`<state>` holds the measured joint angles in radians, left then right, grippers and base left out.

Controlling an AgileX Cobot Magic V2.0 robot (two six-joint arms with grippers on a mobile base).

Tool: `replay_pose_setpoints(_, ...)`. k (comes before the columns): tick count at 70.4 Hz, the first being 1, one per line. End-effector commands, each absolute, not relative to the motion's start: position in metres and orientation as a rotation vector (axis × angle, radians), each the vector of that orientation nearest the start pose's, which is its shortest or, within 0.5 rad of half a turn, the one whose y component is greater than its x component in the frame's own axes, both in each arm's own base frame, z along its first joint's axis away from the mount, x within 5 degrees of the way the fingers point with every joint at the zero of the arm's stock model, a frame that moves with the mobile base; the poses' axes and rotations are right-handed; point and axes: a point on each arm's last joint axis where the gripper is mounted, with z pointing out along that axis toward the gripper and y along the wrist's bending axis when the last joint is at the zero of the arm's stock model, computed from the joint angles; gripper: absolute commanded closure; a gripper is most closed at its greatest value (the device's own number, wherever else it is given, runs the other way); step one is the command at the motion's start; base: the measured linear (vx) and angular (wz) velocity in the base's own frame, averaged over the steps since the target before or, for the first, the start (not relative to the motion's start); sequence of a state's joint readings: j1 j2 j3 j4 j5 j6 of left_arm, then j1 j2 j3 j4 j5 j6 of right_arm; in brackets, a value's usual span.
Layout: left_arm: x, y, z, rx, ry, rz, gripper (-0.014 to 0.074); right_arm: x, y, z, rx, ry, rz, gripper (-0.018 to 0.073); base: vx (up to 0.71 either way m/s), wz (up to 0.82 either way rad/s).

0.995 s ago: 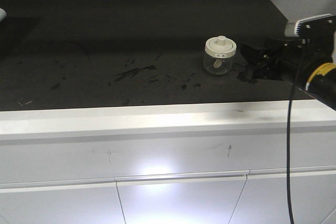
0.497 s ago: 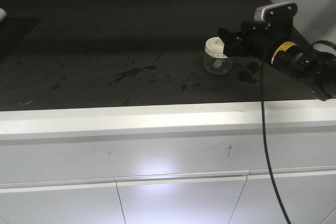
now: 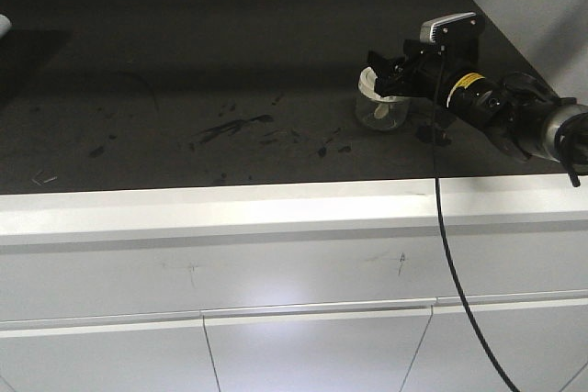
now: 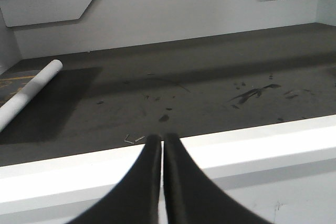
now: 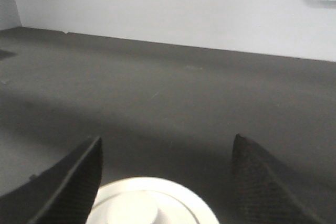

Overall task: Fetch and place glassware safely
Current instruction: 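Close the right gripper around the white lid of the jar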

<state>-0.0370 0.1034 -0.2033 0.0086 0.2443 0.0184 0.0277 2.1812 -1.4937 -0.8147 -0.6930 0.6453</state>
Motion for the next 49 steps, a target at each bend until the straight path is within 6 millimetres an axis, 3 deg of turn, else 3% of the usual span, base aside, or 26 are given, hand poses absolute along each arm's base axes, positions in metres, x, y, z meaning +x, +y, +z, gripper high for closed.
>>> replay_pose_setpoints(1, 0.0561, -0.002, 0.2678, 0.037, 1.546, -0.018, 0.0603, 0.4895, 0.0575, 0.243, -0.426, 1.469, 0.406, 0.0061, 0.0, 0.0)
replay_pose_setpoints(10, 0.0561, -0.002, 0.2678, 0.037, 1.546, -0.018, 0.0603, 0.4896, 0.0576, 0.2424, -0.428, 1.47, 0.406, 0.0074, 0.0, 0.0)
replay_pose_setpoints(19, 0.0561, -0.002, 0.2678, 0.037, 1.546, -0.018, 0.0603, 0.4897, 0.0575, 0.2417, -0.431, 1.476, 0.401, 0.0167, 0.0, 0.0)
replay_pose_setpoints(28, 0.0561, -0.002, 0.2678, 0.037, 1.546, -0.018, 0.0603, 0.4893, 0.0582, 0.2394, -0.463, 1.492, 0.385, 0.0347, 0.0, 0.0)
replay_pose_setpoints(36, 0.0561, -0.002, 0.2678, 0.037, 1.546, -0.018, 0.0603, 0.4888, 0.0592, 0.2377, -0.49, 1.504, 0.38, 0.0564, 0.0, 0.0)
replay_pose_setpoints(49, 0.0561, -0.002, 0.2678, 0.037, 1.546, -0.018, 0.0603, 0.4887, 0.0594, 0.2375, -0.446, 1.523, 0.429, 0.0568, 0.0, 0.0)
